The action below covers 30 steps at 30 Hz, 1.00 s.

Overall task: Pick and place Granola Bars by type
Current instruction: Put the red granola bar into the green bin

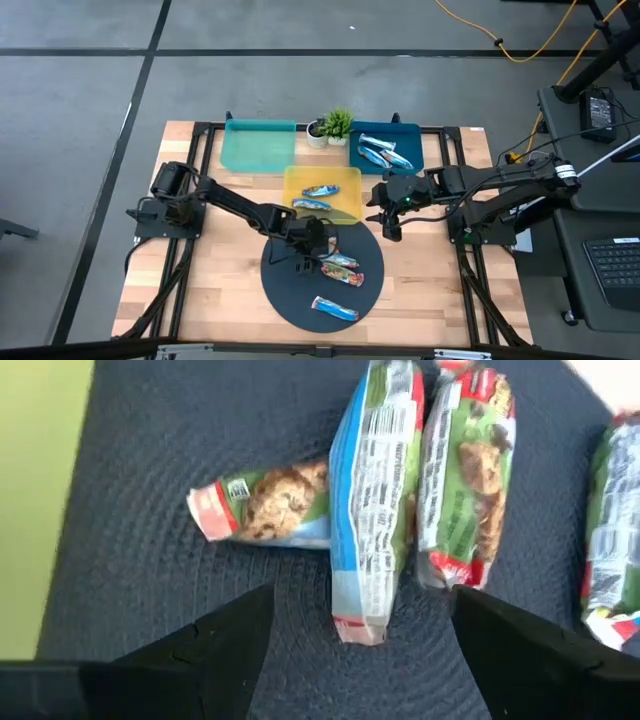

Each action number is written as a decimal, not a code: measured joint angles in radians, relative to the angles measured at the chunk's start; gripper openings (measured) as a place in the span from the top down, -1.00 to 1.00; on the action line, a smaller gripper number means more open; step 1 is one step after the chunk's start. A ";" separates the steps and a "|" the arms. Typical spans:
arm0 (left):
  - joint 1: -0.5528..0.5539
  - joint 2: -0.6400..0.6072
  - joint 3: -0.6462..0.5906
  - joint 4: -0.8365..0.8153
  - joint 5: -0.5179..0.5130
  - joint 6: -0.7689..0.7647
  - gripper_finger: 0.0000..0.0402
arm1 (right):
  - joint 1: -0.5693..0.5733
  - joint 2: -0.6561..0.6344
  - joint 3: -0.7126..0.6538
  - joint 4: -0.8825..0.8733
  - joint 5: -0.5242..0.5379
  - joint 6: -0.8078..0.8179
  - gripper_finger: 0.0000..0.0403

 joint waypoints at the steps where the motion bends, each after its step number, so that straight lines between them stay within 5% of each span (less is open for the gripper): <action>1: 0.000 0.005 0.000 0.003 0.000 0.002 -0.47 | 0.000 0.000 0.000 0.000 0.000 0.000 0.05; 30: 0.009 0.078 0.000 0.077 0.023 -0.014 0.16 | 0.000 0.000 0.000 -0.006 0.000 -0.001 0.05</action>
